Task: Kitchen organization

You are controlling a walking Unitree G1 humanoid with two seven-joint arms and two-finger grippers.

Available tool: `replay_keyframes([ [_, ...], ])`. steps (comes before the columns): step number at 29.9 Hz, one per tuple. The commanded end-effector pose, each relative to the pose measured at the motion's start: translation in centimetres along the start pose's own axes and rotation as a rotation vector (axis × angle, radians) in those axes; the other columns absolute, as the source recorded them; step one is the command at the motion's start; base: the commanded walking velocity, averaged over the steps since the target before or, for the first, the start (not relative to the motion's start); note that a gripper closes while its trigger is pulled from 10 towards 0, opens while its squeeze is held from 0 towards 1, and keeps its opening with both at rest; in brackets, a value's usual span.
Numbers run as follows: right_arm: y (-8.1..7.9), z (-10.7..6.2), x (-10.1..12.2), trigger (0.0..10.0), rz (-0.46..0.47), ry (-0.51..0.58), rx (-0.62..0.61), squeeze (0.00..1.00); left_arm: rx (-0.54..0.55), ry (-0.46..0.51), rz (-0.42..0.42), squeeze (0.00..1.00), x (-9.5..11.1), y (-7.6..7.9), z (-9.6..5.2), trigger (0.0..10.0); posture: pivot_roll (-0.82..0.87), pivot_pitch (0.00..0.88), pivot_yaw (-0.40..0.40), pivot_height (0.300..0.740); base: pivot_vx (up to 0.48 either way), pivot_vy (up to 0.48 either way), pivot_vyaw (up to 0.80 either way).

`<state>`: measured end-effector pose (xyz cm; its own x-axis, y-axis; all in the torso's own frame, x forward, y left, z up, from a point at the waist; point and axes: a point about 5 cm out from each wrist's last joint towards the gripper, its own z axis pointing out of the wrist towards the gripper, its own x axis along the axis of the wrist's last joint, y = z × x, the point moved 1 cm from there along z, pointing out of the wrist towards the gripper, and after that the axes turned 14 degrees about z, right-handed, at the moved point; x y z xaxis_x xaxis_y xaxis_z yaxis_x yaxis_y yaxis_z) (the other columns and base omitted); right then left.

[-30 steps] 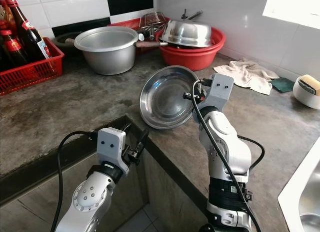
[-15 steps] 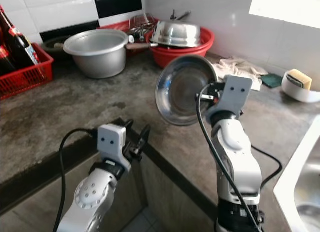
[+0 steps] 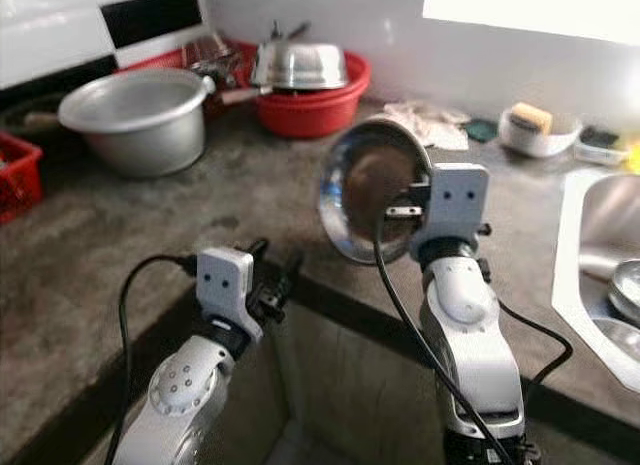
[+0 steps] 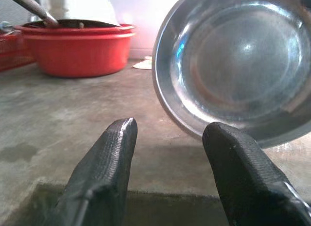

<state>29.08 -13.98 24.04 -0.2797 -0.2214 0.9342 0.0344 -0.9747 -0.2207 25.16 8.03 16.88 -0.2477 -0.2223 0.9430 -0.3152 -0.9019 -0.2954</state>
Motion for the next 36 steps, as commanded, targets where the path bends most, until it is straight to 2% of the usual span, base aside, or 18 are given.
replay_keyframes([
  [1, -0.3, -0.3, 0.7, 0.0, -0.027, 0.039, 0.017, 0.00, 0.005, 0.002, 0.001, 0.00, 0.1, -0.1, 0.1, 10.0, 0.07, 0.046, -0.016, 0.740, 0.000, 0.000, -0.77],
  [7, -0.3, -0.4, 0.8, 0.0, -0.050, 0.047, 0.014, 0.00, 0.000, 0.004, 0.009, 0.00, 0.1, -0.1, 0.1, 10.0, 0.07, 0.047, -0.014, 0.740, 0.000, 0.000, -0.77],
  [13, -0.6, 0.0, 1.9, 0.0, -0.034, 0.106, 0.028, 0.00, -0.023, 0.028, 0.031, 0.00, 0.4, 0.1, 0.2, 10.0, 0.06, 0.045, -0.008, 0.740, 0.000, -0.396, -0.77],
  [17, -0.9, 0.9, 3.2, 0.0, -0.008, 0.162, 0.036, 0.00, -0.005, 0.013, 0.004, 0.00, 0.2, 0.0, 0.3, 10.0, 0.06, 0.043, -0.008, 0.740, 0.139, -0.126, -0.77],
  [21, -0.9, 1.5, 4.2, 0.0, -0.011, 0.203, 0.033, 0.00, 0.009, 0.020, 0.022, 0.00, 0.3, -0.3, 0.4, 10.0, 0.07, 0.042, -0.010, 0.740, 0.000, 0.000, -0.77],
  [24, -0.9, 1.6, 4.4, 0.0, -0.019, 0.211, 0.035, 0.00, 0.010, 0.026, 0.038, 0.00, 0.3, -0.3, 0.3, 10.0, 0.07, 0.041, -0.012, 0.740, 0.000, 0.000, -0.77],
  [29, -0.8, 1.8, 4.3, 0.0, -0.054, 0.198, 0.049, 0.00, -0.001, 0.024, 0.046, 0.00, 0.3, -0.1, 0.3, 10.0, 0.07, 0.039, -0.015, 0.740, 0.099, -0.388, -0.46],
  [30, -0.8, 1.8, 4.2, 3.7, -0.062, 0.190, 0.047, 0.00, -0.003, 0.023, 0.045, 0.00, 0.3, -0.1, 0.2, 10.0, 0.07, 0.038, -0.015, 0.740, 0.000, -0.412, 0.00],
  [31, -0.7, 1.8, 4.1, 9.2, -0.066, 0.182, 0.046, 0.00, -0.006, 0.023, 0.044, 0.00, 0.2, 0.0, 0.2, 10.0, 0.07, 0.038, -0.015, 0.740, 0.240, -0.412, 0.00],
  [32, -0.7, 2.0, 3.9, 10.0, -0.068, 0.162, 0.058, 0.00, -0.012, 0.027, 0.050, 0.00, 0.3, 0.1, 0.2, 10.0, 0.07, 0.036, -0.014, 0.740, 0.262, -0.398, 0.00],
  [36, -0.2, 2.2, 3.6, 10.0, -0.080, 0.147, 0.039, 0.00, -0.011, 0.025, 0.051, 0.00, 0.2, 0.1, 0.2, 10.0, 0.07, 0.034, -0.014, 0.740, 0.273, -0.392, 0.00],
])
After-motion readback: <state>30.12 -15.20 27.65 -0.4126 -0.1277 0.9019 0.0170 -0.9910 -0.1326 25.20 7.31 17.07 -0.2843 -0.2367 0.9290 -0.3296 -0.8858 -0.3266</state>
